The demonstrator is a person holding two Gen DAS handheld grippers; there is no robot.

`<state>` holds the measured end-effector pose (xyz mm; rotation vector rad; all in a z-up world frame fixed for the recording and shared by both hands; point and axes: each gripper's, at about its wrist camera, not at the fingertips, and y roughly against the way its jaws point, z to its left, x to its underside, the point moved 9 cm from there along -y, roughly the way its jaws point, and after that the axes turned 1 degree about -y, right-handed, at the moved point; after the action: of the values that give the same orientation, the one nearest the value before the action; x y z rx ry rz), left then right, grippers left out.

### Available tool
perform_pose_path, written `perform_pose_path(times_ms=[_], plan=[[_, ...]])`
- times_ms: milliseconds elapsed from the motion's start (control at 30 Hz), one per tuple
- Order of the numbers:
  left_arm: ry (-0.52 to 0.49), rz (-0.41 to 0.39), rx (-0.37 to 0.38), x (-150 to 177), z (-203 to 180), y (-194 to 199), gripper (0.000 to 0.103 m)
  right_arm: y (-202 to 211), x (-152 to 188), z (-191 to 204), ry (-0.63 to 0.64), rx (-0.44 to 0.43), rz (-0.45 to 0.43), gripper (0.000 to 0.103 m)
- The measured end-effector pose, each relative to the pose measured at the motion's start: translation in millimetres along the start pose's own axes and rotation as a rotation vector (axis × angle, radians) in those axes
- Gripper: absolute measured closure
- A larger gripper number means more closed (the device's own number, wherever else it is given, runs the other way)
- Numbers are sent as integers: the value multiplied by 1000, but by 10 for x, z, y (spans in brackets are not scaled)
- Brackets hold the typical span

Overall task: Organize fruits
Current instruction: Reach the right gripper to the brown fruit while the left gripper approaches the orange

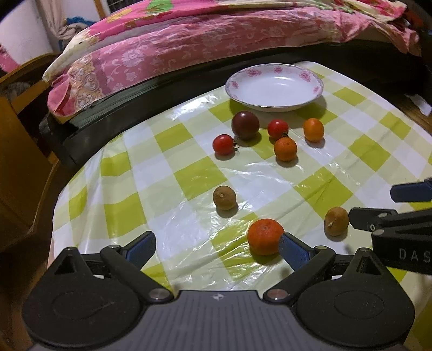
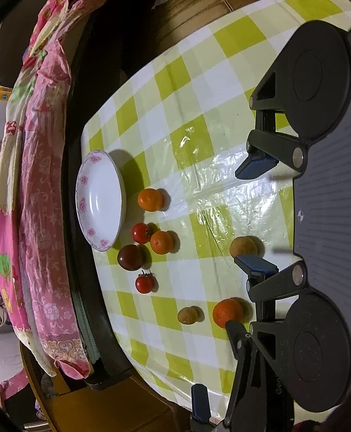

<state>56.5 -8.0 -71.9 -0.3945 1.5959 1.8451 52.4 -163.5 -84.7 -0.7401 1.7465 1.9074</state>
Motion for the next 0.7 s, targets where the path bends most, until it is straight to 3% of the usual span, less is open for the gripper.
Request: perform_pose_path(times_ms=[233, 700], plan=[[-20, 0, 29, 15, 0, -85, 4, -91, -23, 128, 78, -47, -11, 53], [-7, 2, 95, 25, 11, -109, 4, -187, -17, 215, 133, -153, 56, 70]])
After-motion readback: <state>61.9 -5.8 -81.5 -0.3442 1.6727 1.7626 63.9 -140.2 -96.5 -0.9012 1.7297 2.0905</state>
